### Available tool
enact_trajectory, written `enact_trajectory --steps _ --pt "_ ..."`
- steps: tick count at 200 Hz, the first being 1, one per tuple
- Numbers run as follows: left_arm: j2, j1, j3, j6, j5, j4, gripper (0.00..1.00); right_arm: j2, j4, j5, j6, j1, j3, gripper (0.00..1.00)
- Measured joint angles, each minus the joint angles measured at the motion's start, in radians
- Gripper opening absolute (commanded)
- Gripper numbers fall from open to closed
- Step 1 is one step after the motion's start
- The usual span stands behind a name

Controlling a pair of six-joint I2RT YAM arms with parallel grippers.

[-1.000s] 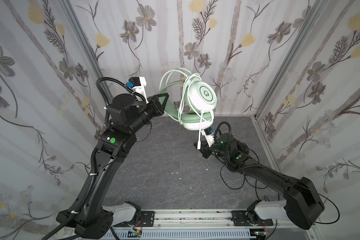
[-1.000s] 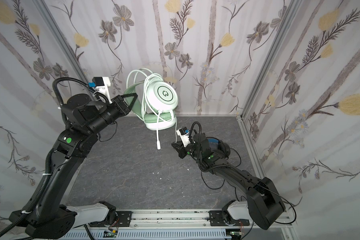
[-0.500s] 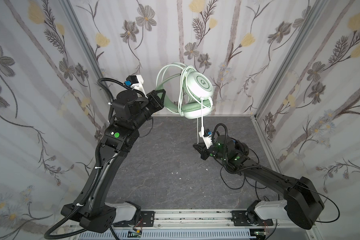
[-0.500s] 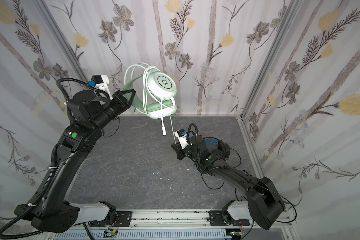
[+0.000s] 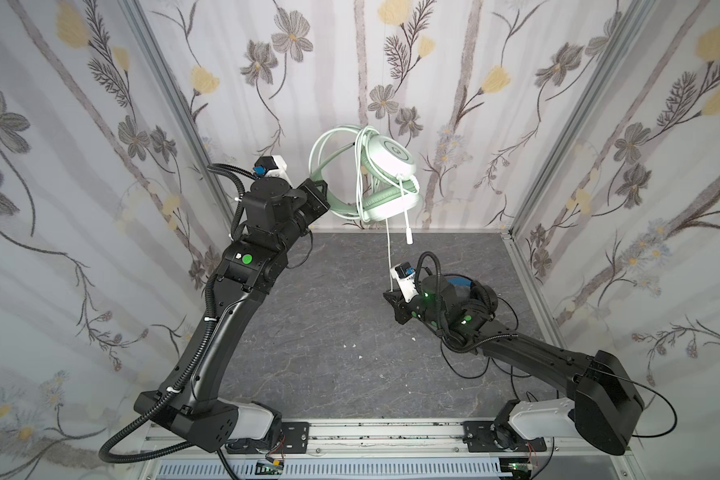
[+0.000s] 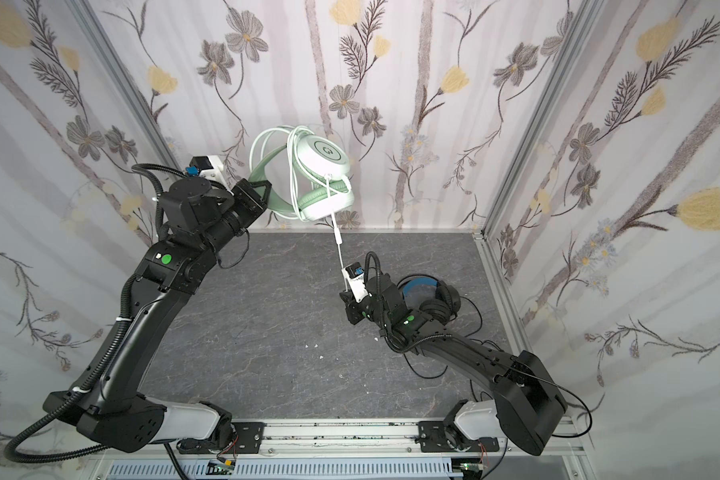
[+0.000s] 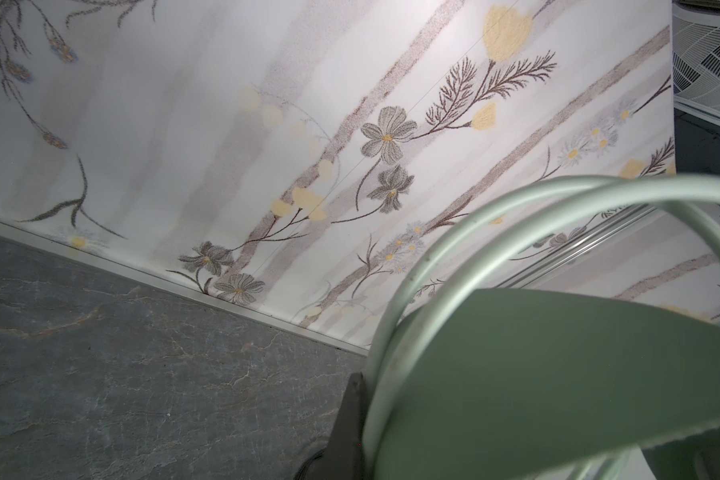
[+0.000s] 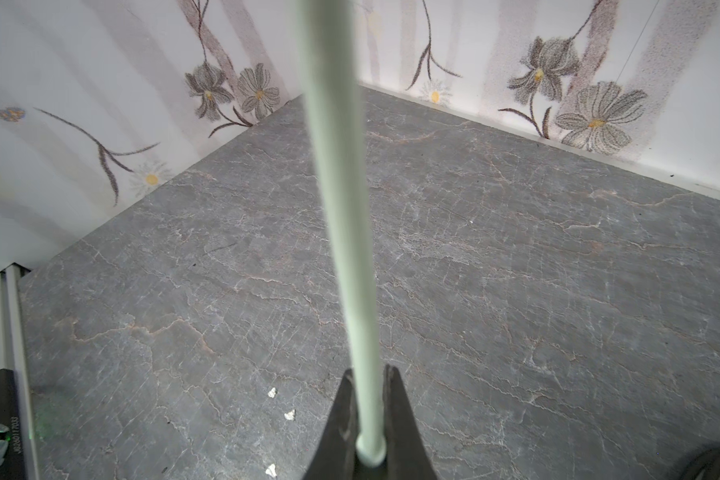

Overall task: Wrap the headphones
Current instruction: 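Grasp the cable below the headset with the right gripper and pull down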

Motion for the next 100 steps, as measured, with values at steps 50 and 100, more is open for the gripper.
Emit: enact_trajectory --steps 50,100 --pt "0.035 0.004 -0.002 -0.014 -0.028 0.0 0.0 0.02 -0.036 0.048 0.0 0.056 0.029 0.0" --pt "0.043 0.005 -0.04 -0.024 -0.057 0.002 0.0 0.045 -0.098 0.077 -0.027 0.123 0.087 0.0"
